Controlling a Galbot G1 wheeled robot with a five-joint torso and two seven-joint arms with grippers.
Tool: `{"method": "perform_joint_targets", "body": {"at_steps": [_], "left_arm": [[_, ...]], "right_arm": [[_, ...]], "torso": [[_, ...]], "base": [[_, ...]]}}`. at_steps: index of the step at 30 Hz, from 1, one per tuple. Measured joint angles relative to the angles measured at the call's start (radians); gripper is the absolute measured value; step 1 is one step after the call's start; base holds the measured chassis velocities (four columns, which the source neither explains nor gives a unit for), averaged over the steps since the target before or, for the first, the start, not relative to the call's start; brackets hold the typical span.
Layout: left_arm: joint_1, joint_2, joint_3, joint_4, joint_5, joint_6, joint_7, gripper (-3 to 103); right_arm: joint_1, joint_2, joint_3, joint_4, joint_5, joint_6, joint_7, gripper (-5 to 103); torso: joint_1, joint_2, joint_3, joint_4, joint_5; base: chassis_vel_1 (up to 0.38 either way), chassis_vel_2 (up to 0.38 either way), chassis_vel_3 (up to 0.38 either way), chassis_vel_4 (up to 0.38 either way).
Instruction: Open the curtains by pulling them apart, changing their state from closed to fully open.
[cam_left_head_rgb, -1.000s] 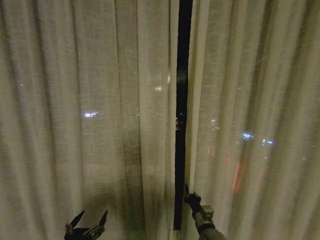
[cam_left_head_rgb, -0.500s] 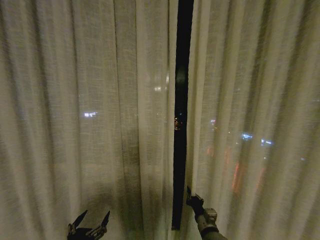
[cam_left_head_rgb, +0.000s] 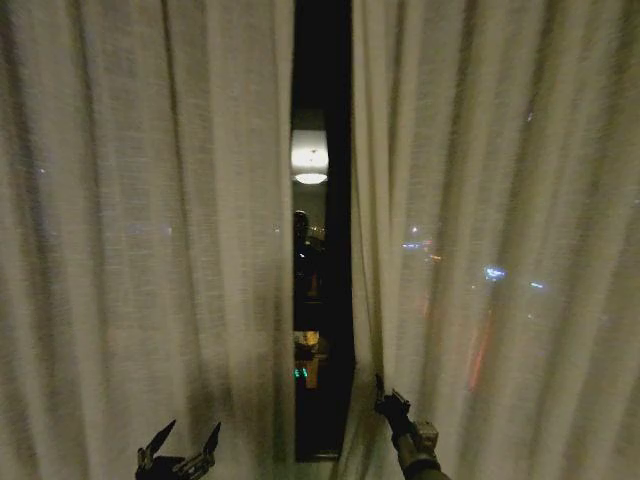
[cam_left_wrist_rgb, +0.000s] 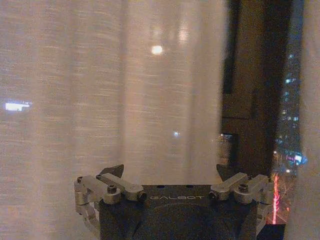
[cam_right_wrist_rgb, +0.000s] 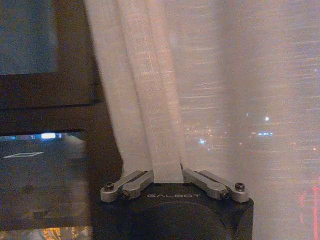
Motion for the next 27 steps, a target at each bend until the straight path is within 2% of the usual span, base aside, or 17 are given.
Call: {"method": "perform_joint_targets", "body": {"at_steps": [27], "left_arm": [[0.002,0.006,-0.002,0.007,-0.005,-0.009,0.004,100]], "right_arm": [[-0.022,0.000,0.044,0.011,-0.004,0.005,0.002,0]], "torso": [[0.000,0.000,0.000,-0.0001,0.0000]], "base": [[-0.350,-0.357,0.365,0.352]]}}
